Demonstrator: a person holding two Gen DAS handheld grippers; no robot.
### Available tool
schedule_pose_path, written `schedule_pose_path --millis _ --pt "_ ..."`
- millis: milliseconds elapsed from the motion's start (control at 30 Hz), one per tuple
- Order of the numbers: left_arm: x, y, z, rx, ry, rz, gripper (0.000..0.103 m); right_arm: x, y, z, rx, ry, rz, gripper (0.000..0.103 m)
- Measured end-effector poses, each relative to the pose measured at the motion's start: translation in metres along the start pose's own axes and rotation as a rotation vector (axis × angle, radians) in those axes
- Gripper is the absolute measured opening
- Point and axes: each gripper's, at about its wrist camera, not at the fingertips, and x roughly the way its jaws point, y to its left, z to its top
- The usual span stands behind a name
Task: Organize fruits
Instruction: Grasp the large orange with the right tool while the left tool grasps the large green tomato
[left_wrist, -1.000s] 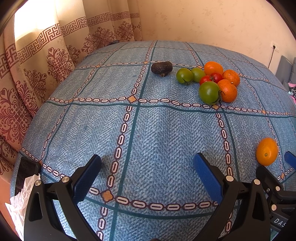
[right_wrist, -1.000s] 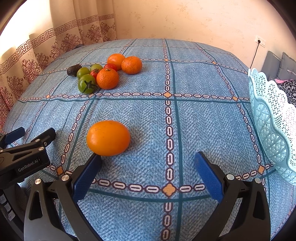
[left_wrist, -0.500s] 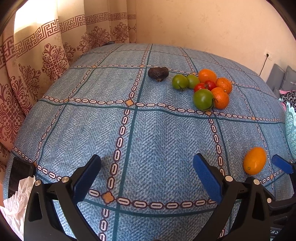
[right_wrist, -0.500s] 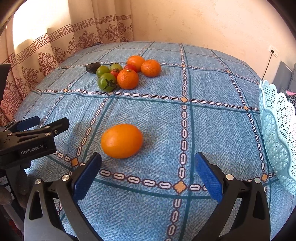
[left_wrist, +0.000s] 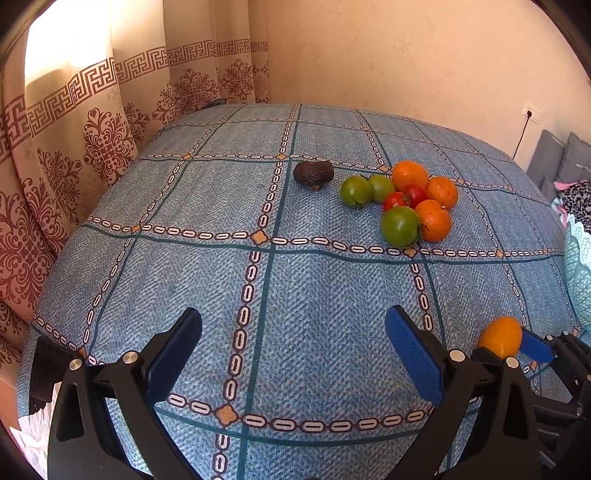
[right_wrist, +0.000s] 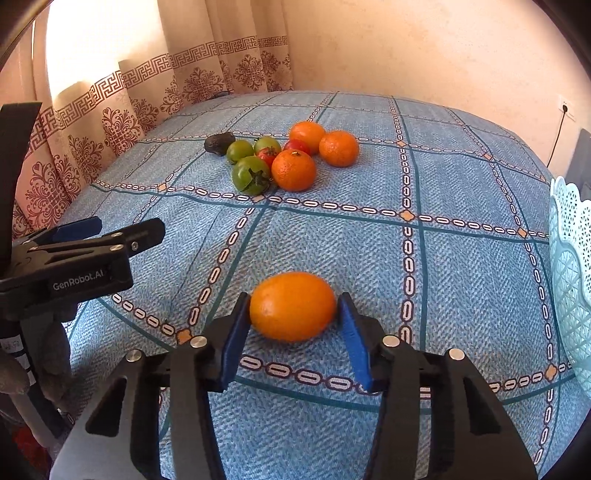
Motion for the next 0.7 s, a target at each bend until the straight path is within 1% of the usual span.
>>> schedule_pose_path --millis 333,433,467,533,600,700 --pt "0.006 -0.023 0.009 0.026 -0.008 -0.015 0.097 -0.008 -0.007 -0.003 0.035 -0.031 0.059 0.046" --pt "0.011 -0.028 0.014 0.031 0.002 -0.039 0.091 -0.014 -0.01 -0.004 0.052 -0.055 0.066 0.046" --pt "0.013 -0.03 0.017 0.031 0.005 -0.051 0.088 -0.015 -0.012 -0.004 0.061 -0.061 0.065 0.046" --pt "0.017 -0.033 0.022 0.029 0.011 -0.077 0.086 -0.016 -0.017 -0.005 0.091 -0.068 0.074 0.046" --pt "0.022 -0.037 0.028 0.031 0.018 -0.102 0.079 -0.016 -0.023 -0.005 0.123 -0.07 0.082 0.046" --pt "0.027 -0.048 0.036 0.055 0.011 -0.133 0.074 -0.017 -0.029 -0.006 0.157 -0.077 0.095 0.046"
